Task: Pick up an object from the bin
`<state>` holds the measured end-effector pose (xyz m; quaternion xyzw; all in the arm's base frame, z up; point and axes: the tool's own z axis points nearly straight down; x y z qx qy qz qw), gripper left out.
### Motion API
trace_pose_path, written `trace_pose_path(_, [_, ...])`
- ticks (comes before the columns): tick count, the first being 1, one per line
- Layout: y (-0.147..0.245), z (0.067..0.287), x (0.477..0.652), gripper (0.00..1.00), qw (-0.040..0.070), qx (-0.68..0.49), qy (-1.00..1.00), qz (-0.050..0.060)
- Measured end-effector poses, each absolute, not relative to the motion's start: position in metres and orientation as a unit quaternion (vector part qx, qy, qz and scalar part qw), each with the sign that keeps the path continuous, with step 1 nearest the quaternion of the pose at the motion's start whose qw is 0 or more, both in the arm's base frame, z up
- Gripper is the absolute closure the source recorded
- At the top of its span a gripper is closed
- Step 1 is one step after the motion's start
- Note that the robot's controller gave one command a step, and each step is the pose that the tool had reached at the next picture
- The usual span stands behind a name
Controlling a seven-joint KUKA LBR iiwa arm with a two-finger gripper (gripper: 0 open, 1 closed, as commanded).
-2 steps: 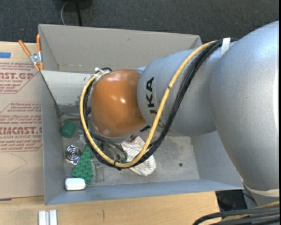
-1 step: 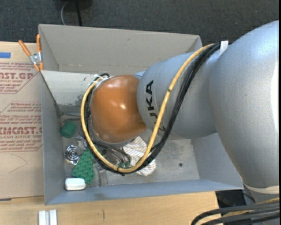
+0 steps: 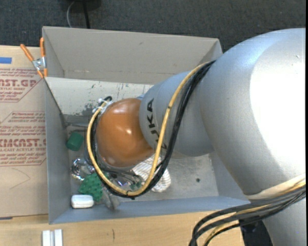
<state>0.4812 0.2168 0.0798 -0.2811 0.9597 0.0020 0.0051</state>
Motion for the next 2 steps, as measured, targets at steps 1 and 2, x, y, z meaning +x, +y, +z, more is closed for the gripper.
trace_pose_path(1, [0.2181, 0.0622, 0.4911, 1.00, 0.015, -0.274, 0.962, 0.004])
trace_pose_path(2, [0.2178, 0.0645, 0.4910, 1.00, 0.014, -0.273, 0.962, 0.004])
